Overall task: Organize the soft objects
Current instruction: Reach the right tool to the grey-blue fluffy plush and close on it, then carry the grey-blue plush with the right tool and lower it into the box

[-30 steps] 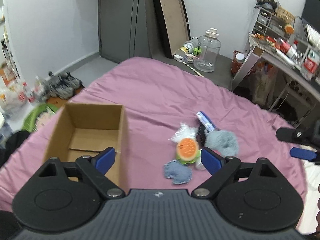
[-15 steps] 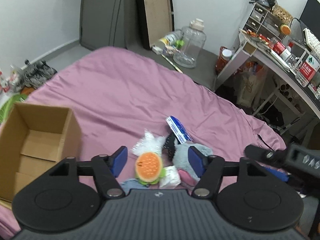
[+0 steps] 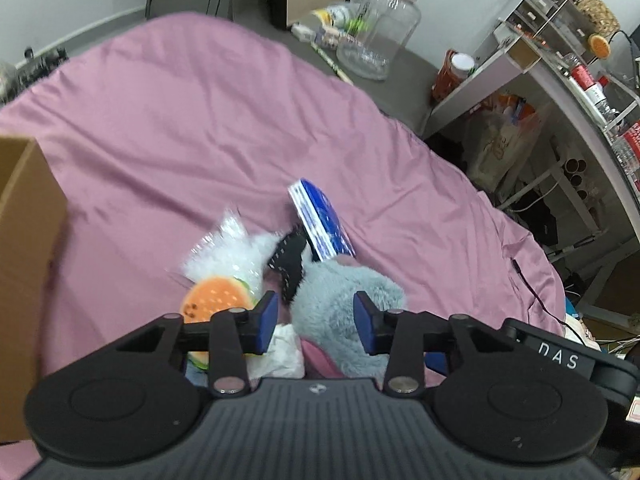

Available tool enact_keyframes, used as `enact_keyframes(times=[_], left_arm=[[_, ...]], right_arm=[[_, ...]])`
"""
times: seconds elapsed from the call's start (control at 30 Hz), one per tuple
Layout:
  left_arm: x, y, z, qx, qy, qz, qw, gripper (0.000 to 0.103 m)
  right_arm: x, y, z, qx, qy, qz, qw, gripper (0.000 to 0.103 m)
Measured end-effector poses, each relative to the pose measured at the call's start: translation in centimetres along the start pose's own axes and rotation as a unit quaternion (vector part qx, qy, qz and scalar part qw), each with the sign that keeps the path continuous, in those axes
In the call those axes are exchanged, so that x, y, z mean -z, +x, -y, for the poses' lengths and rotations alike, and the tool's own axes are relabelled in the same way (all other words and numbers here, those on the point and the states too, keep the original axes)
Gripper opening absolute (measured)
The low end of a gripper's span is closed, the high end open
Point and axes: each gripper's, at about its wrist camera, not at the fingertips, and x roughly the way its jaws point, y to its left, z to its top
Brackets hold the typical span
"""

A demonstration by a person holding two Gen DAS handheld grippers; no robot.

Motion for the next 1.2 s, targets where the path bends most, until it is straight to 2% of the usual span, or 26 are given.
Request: enact_keyframes(times=[0.13, 0.33, 0.37, 0.4, 0.43, 0.57, 0.73, 1.2], left_arm=[[0.1, 1.3, -0.1, 0.002, -0.008, -0.010, 0.9999, 0.033], [0.0, 2.3, -0.2, 0.012, -0.022, -0.018, 0.9995, 0.033], [0.1, 2.6, -0.3, 0.010, -0.027, -0.019, 0.9994, 0.033], [0.1, 2.9, -0.4, 0.012, -0.036, -0.022, 0.9990, 0.033], [0.2, 3.2, -0.7, 0.019, -0.052, -0.029, 0.9981, 0.028], [0.4, 3.2, -0.3, 0.017, -0.063, -0.025, 0.9976, 0.022], [0.5, 1.9, -0.2, 0.026, -0.069, -0.018, 0.9971, 0.017], [1.0, -4.2, -0.2, 0.058, -0.050, 0.016, 0.9969, 0.016]], right_arm=[[-0.3, 0.8, 0.3, -0.005, 0.010, -0.008, 1.000, 0.049], [-0.1, 1.6, 0.3, -0.023, 0.020, -0.018, 0.999, 0.048], [-0.1, 1.8, 0.5, -0.019, 0.025, -0.019, 0.999, 0.046], [-0.1, 2.1, 0.7, -0.012, 0.030, -0.021, 0.999, 0.037], [-0.1, 2.4, 0.9, 0.000, 0.036, -0.019, 0.999, 0.032], [0.1, 2.5, 0.8, 0.003, 0.035, -0.005, 0.999, 0.026], [0.7, 1.5, 0.5, 0.004, 0.035, 0.011, 0.999, 0.021], [3.2, -3.8, -2.9, -0.011, 0.016, 0.070, 0.997, 0.020]])
